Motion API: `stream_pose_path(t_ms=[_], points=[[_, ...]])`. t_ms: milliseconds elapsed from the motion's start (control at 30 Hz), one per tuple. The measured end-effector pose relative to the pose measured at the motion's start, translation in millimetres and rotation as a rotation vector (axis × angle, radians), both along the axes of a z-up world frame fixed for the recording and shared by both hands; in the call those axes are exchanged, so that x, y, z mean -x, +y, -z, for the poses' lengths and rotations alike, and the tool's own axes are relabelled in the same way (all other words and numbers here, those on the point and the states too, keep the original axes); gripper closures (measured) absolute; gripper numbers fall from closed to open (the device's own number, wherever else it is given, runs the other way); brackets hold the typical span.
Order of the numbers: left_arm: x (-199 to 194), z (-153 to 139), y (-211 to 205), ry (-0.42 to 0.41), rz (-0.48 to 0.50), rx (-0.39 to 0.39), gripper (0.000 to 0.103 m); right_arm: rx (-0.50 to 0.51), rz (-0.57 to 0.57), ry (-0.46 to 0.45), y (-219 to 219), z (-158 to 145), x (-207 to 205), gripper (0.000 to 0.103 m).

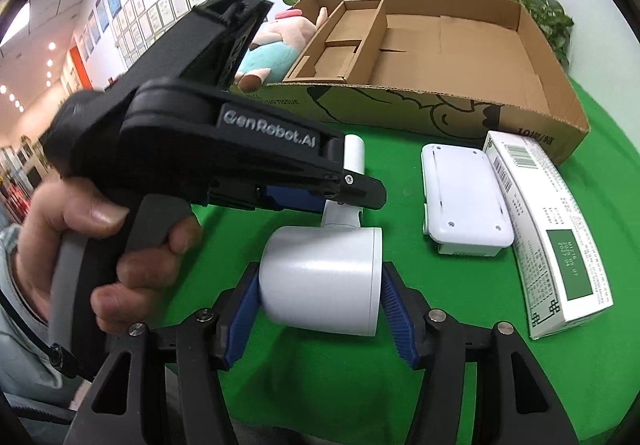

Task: Organize objects
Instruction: 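Lift the hair dryer with the right tool and carry it into the tray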

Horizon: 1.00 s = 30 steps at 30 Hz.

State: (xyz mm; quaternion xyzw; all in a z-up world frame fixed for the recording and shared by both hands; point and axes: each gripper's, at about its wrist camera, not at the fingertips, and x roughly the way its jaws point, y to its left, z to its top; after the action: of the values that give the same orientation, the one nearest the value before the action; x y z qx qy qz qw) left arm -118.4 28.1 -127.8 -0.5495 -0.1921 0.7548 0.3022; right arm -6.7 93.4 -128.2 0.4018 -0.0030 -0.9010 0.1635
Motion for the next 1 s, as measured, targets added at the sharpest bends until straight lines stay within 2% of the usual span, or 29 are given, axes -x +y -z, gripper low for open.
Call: stream_pose_path(t_ms=[167, 333, 633, 1000], points=[[0.7, -1.0, 1.4, -0.018, 0.007, -0.033, 0.067, -0.019, 0.015, 0.012, -2.3, 0.3, -4.9, 0.047], [-3.0, -10.1, 4.2, 0.012, 0.007, -0.007, 0.069, -0.017, 0.023, 0.019, -3.0, -0.7, -3.9, 0.047], [-6.5, -58.5, 6.3, 0.178, 0.005, 0.022, 0.071, -0.015, 0.038, 0.074, -6.0, -24.5, 1.5, 0.047], [11.9, -100.5, 12.7, 0.306, 0.031, 0.004, 0.071, -0.019, 0.078, 0.16, -3.5, -63.2, 24.6, 0.047]])
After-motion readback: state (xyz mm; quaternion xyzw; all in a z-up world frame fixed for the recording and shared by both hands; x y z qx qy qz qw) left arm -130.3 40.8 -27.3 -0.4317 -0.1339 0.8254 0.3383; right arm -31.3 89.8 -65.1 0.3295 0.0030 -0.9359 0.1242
